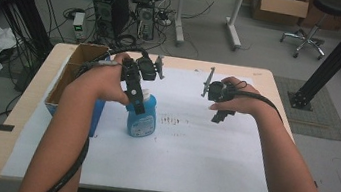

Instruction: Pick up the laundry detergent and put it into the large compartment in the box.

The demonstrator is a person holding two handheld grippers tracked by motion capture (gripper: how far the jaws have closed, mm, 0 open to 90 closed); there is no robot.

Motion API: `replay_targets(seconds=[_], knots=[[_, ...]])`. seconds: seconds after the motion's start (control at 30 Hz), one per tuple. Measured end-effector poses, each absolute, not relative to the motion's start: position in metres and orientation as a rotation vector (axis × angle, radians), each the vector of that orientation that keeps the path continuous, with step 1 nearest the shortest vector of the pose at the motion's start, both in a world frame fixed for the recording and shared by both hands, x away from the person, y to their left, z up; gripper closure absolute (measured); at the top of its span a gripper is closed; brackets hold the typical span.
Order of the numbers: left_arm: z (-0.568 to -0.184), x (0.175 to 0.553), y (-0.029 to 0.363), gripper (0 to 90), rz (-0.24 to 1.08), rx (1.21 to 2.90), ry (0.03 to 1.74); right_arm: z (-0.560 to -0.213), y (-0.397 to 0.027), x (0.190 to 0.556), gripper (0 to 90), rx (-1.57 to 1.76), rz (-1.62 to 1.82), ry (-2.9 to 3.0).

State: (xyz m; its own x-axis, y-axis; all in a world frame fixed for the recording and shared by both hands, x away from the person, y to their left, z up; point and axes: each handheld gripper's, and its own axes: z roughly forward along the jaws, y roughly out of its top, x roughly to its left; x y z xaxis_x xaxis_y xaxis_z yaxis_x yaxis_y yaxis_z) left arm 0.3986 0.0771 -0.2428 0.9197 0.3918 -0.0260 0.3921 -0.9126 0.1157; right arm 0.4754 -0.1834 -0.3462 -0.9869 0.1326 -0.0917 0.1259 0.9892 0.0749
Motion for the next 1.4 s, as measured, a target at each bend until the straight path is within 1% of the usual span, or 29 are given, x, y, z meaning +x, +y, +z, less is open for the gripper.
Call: replay_targets(seconds=[0.53,0.87,1.07,1.27,1.4], knots=[[-0.262,0.411,0.071,0.0,0.0,3.025,0.574,-0.353,-0.181,0.475,16.1,0.206,0.1,3.038],[-0.281,0.415,0.073,0.1,-0.026,3.007,0.573,-0.354,-0.183,0.476,16.0,0.216,0.091,3.038],[-0.287,0.416,0.072,0.1,-0.018,3.019,0.577,-0.356,-0.183,0.475,16.1,0.215,0.089,3.041],[-0.291,0.417,0.067,0.1,0.003,3.06,0.55,-0.358,-0.182,0.474,16.0,0.214,0.086,3.039],[-0.291,0.417,0.064,0.3,0.014,3.054,0.533,-0.358,-0.182,0.475,16.1,0.21,0.092,3.041]])
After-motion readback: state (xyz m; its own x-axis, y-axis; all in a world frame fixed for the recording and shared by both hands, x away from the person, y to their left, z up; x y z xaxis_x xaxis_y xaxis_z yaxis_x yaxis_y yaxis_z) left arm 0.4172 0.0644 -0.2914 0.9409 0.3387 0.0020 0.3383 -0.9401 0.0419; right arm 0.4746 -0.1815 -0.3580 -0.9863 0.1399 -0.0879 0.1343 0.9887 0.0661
